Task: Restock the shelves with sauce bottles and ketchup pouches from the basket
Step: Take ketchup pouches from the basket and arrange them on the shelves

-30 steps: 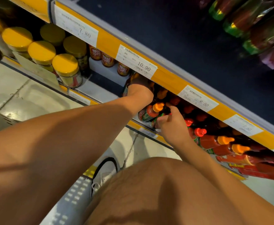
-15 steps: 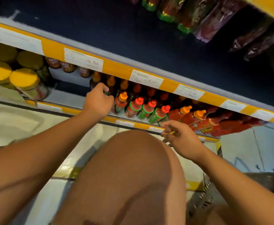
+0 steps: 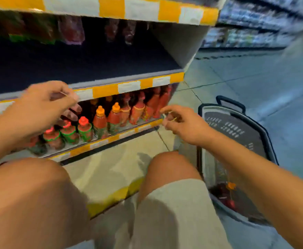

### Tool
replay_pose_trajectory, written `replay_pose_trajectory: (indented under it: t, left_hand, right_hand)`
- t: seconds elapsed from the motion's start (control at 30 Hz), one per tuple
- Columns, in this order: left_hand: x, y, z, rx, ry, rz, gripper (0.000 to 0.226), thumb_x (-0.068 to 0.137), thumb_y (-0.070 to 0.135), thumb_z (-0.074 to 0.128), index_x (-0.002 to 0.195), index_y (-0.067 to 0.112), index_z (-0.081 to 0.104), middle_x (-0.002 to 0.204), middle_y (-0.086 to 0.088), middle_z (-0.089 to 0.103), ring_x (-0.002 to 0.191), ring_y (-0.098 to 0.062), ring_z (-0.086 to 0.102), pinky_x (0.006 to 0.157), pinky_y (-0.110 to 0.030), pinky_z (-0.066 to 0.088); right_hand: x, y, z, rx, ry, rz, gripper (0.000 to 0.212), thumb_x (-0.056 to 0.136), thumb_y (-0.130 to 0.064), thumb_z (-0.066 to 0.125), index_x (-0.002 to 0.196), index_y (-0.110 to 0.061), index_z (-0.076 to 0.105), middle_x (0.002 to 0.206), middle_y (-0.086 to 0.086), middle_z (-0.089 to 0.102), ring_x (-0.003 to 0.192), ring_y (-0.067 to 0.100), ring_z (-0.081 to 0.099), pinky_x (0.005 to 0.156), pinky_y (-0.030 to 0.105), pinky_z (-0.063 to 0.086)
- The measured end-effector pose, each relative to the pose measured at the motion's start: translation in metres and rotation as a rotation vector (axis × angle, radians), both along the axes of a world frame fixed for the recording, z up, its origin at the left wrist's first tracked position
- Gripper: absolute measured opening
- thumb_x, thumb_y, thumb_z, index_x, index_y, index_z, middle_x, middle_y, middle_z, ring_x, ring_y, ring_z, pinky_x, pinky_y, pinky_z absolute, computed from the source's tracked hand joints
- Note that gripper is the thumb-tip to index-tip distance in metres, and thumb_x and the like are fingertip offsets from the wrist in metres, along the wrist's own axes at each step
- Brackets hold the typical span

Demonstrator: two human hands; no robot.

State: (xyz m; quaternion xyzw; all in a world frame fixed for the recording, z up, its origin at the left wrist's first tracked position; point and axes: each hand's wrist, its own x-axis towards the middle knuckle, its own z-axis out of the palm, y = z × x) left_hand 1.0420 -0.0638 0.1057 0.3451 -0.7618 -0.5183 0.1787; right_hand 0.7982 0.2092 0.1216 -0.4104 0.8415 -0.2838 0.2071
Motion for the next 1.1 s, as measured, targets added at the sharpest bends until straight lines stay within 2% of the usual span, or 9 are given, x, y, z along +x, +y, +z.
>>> replay_pose_trajectory:
  t: [0.1,0.27,0.37,0.4,0.57,0.73,0.87,0.97,1.1]
  left_hand:
    - [-0.049,0.046,0.041,-0.063,0.024,-0.164,0.010,0.103,0.021,0.060,0.099,0.013,0.065,0.086,-0.003,0.078,0.075,-0.033,0.074,0.064,-0.033,0.053]
    - [-0.122,0.155,0.076,-0.135,-0.003,-0.430,0.008,0.100,0.022,0.065,0.095,0.020,0.069,0.087,-0.006,0.078,0.077,-0.028,0.075,0.066,-0.047,0.059]
    - [-0.168,0.226,0.073,-0.233,-0.089,-0.640,0.007,0.101,0.021,0.063,0.098,0.017,0.067,0.085,-0.007,0.075,0.069,-0.019,0.072,0.057,-0.040,0.059]
    - [-0.184,0.250,0.068,-0.282,-0.110,-0.711,0.006,0.101,0.022,0.064,0.098,0.018,0.066,0.084,-0.006,0.075,0.071,-0.019,0.073,0.059,-0.040,0.060]
    - [-0.250,0.323,0.026,-0.399,-0.268,-0.917,0.007,0.098,0.026,0.065,0.094,0.021,0.064,0.085,-0.003,0.073,0.079,-0.022,0.074,0.075,-0.048,0.062]
    - [-0.298,0.365,-0.032,-0.449,-0.530,-0.945,0.011,0.092,0.019,0.068,0.095,0.009,0.070,0.092,-0.018,0.073,0.092,-0.036,0.072,0.082,-0.049,0.061]
    - [-0.312,0.387,-0.085,-0.536,-0.677,-0.952,0.018,0.090,0.015,0.060,0.098,0.004,0.072,0.100,-0.023,0.074,0.097,-0.039,0.071,0.077,-0.035,0.055]
    - [-0.311,0.400,-0.127,-0.659,-0.778,-1.033,0.028,0.092,0.022,0.062,0.114,0.007,0.068,0.122,-0.021,0.070,0.115,-0.037,0.065,0.086,-0.035,0.050]
    - [-0.311,0.409,-0.165,-0.705,-0.946,-1.118,0.044,0.095,0.019,0.062,0.137,0.006,0.055,0.141,-0.020,0.059,0.130,-0.036,0.057,0.100,-0.036,0.047]
  right_hand:
    - [-0.040,0.073,-0.001,-0.022,-0.040,-0.196,0.024,0.096,-0.023,0.068,0.119,-0.030,0.067,0.093,0.002,0.072,0.090,0.023,0.073,0.081,0.045,0.060]
    - [-0.084,0.200,-0.033,0.083,-0.018,-0.454,0.022,0.096,-0.019,0.068,0.117,-0.024,0.068,0.095,0.008,0.074,0.087,0.031,0.072,0.077,0.048,0.062]
    - [-0.102,0.255,-0.061,0.169,-0.021,-0.575,0.021,0.095,-0.013,0.067,0.115,-0.014,0.070,0.095,0.015,0.074,0.081,0.030,0.069,0.071,0.038,0.055]
    - [-0.108,0.271,-0.070,0.202,-0.027,-0.604,0.020,0.095,-0.013,0.067,0.115,-0.012,0.070,0.096,0.016,0.074,0.082,0.029,0.069,0.071,0.035,0.053]
    - [-0.132,0.303,-0.110,0.413,0.004,-0.540,0.026,0.092,-0.014,0.066,0.117,-0.009,0.071,0.114,0.015,0.071,0.106,0.033,0.067,0.092,0.037,0.055]
    - [-0.142,0.326,-0.153,0.658,-0.010,-0.440,0.024,0.091,-0.007,0.065,0.114,-0.002,0.069,0.119,0.021,0.069,0.108,0.037,0.067,0.084,0.035,0.053]
    - [-0.153,0.330,-0.181,0.749,-0.089,-0.397,0.030,0.091,-0.014,0.071,0.118,-0.001,0.071,0.120,0.022,0.070,0.105,0.037,0.068,0.084,0.037,0.054]
    - [-0.154,0.333,-0.201,0.755,-0.156,-0.378,0.032,0.087,-0.016,0.077,0.116,-0.004,0.070,0.114,0.012,0.070,0.092,0.027,0.063,0.085,0.035,0.054]
    - [-0.157,0.332,-0.229,0.770,-0.150,-0.321,0.034,0.092,-0.017,0.070,0.123,-0.003,0.068,0.125,0.018,0.068,0.110,0.035,0.067,0.095,0.037,0.055]
